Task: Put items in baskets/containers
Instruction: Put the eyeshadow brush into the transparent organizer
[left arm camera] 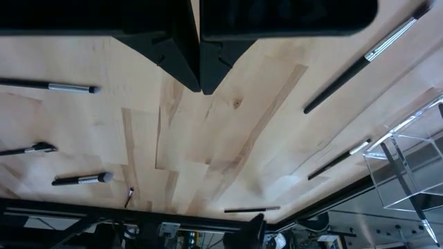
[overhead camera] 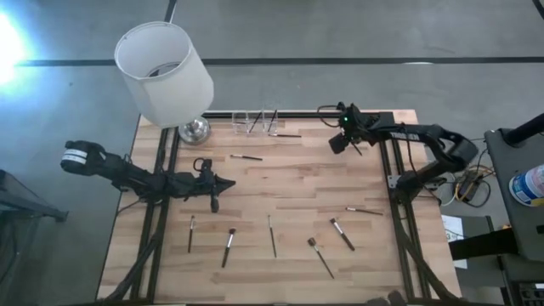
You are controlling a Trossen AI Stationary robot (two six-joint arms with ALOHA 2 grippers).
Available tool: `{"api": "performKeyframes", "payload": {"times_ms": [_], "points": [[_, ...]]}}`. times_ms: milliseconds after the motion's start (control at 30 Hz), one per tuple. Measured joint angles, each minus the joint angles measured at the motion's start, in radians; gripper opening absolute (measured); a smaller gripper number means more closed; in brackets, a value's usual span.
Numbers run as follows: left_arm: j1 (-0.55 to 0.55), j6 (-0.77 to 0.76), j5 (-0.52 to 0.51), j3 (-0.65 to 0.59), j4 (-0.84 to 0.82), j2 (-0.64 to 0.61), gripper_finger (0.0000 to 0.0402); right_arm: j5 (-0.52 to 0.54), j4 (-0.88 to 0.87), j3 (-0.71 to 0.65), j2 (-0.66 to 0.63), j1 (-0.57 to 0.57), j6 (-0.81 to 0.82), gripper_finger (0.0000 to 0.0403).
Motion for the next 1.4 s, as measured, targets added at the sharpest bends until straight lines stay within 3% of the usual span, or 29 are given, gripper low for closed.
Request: {"api": "performKeyframes", "payload": {"times_ms": [200, 433, 867, 1200, 1400], "points": [[0.0, 0.0, 0.0, 0.0, 0.0, 0.0, 0.0, -0.037, -0.007, 0.048, 0.07, -0.045, -0.024, 0.0175], [0.0, 0.0, 0.0, 0.0, 0.0, 0.0, 0.0, 0.017, 0.004, 0.115, 0.108, -0.046, 0.003, 0.016], [0.0, 0.0, 0.0, 0.0, 0.0, 0.0, 0.0, 0.022, -0.019, 0.2, 0.255, -0.066, 0.011, 0.012], [0.0, 0.0, 0.0, 0.0, -0.008, 0.0, 0.0, 0.034, -0.101, 0.234, 0.273, -0.065, 0.004, 0.0062], [0.0, -0.001, 0.0, 0.0, -0.009, 0.0, 0.0, 0.04, -0.113, 0.232, 0.265, -0.066, -0.001, 0.0053]]}}
